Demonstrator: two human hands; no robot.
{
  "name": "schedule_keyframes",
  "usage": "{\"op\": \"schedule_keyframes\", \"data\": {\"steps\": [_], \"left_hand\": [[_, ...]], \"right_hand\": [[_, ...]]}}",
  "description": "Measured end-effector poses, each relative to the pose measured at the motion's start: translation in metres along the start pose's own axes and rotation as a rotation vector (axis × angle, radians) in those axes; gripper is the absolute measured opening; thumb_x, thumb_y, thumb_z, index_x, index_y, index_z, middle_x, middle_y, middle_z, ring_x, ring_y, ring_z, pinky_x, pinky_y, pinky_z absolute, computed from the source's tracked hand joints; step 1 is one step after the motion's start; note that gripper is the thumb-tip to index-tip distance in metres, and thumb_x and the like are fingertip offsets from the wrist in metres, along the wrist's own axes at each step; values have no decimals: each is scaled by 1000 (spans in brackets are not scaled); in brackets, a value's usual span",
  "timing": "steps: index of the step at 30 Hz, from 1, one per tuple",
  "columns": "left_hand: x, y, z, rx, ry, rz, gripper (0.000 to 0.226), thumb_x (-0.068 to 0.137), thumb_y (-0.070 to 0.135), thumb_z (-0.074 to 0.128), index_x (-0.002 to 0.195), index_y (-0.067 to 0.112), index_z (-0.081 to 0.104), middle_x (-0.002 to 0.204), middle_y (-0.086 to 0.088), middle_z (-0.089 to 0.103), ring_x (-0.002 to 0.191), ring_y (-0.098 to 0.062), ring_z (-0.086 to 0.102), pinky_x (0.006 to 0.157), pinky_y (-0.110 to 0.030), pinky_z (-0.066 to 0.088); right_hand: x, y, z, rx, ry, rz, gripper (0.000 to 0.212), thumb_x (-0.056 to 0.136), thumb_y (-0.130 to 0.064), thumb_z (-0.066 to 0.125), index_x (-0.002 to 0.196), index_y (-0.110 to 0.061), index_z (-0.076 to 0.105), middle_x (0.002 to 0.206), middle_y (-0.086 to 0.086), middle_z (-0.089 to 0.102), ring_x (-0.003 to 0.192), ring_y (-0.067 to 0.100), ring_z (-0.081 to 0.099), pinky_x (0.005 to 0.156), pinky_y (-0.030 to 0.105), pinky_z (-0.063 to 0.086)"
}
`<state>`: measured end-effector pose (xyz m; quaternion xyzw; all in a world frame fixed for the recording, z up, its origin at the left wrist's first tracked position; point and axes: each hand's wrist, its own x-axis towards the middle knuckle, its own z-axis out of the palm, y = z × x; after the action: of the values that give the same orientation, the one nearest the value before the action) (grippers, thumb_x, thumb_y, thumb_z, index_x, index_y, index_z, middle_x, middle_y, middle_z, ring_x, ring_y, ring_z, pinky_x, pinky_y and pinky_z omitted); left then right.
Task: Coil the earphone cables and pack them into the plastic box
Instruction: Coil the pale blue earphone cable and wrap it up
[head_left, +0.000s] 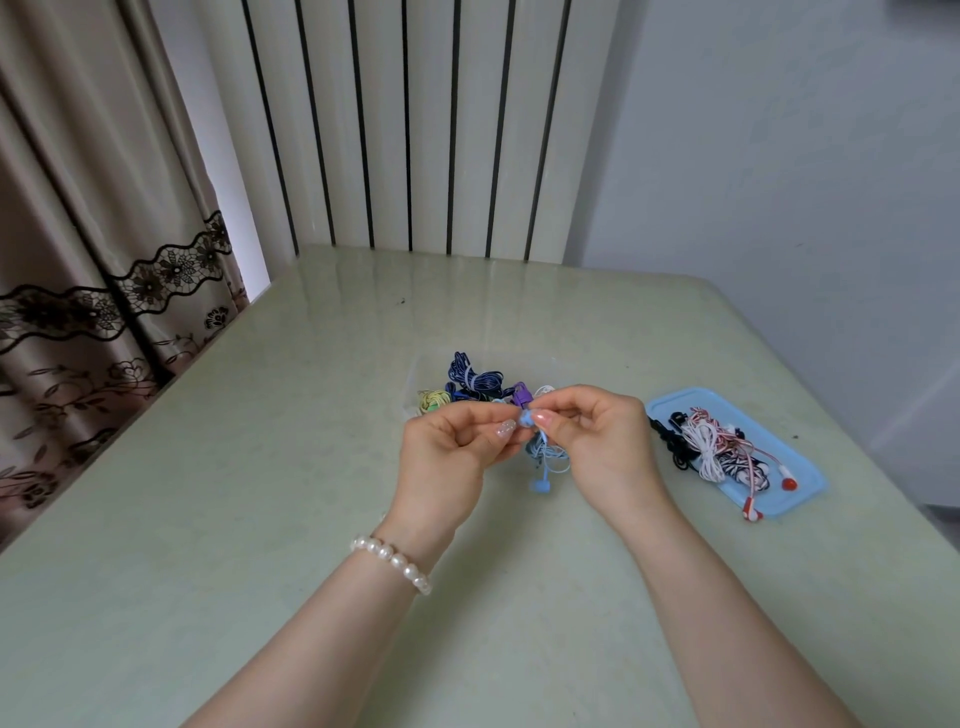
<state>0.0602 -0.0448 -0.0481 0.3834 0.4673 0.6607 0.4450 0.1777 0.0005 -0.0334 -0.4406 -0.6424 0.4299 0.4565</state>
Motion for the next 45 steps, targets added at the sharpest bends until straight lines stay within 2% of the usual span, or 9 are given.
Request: {"op": "schedule_keyframes", "data": {"steps": [3,7,12,17,22,27,33,39,45], "left_hand": [[0,-1,-1,1,0,-7,21,84,-12,54,82,4,67,68,-3,72,70,-14,70,69,-20,56],[1,-3,-1,35,-13,-21,16,84,-11,55,88,-2,67,68,-2,72,67,-12,70,67,-18,55],[1,-5,2,41,8,-31,18,83,-12,55,86,0,68,70,-3,72,70,-12,70,69,-19,55],[0,-5,3,11,54,-29,19,82,-13,55,85,1,68,69,-4,72,70,-14,70,71,-22,57],[-4,-2,7,5,54,-9,21,82,-14,55,84,2,69,69,-2,73,71,-15,70,74,-24,57],[-3,1,6,-11,47,-15,20,84,-11,55,88,2,68,74,-4,73,74,-15,71,72,-21,56],[-6,2,10,-35,67,-7,25,83,-13,54,84,7,69,68,2,72,70,-9,70,70,-18,56],[-4,-1,5,-103,112,-40,18,78,-10,61,87,3,70,76,-6,73,74,-18,71,74,-25,57],[-1,0,1,-192,94,-72,18,76,-11,61,83,3,70,77,-10,73,73,-20,70,74,-25,57]], "right_hand": [[0,-2,-2,23,-48,27,30,81,2,62,65,-23,64,60,-7,66,57,12,57,41,13,44],[1,-1,-6,3,-109,20,30,79,6,63,65,-19,65,51,-13,64,52,-2,57,54,11,46],[-2,2,0,-103,-4,-22,34,81,-1,63,63,-30,62,72,7,69,65,18,62,49,16,47],[-2,3,3,-137,45,-40,35,80,-1,64,62,-31,61,68,-3,67,69,21,64,71,28,51],[-3,6,3,-91,113,-15,34,82,-2,63,64,-31,60,67,-4,65,64,17,59,62,24,48],[-6,7,5,13,123,-65,31,81,1,63,70,-28,63,72,-3,67,69,17,63,70,27,52],[-10,4,10,83,125,-102,33,82,3,61,70,-28,63,77,4,67,66,12,60,47,12,46],[-8,6,9,152,76,-27,24,82,2,61,74,-20,65,66,-11,69,64,5,62,63,14,50],[-8,5,7,266,17,17,19,83,5,58,79,-11,67,75,2,70,66,10,65,63,17,50]]}}
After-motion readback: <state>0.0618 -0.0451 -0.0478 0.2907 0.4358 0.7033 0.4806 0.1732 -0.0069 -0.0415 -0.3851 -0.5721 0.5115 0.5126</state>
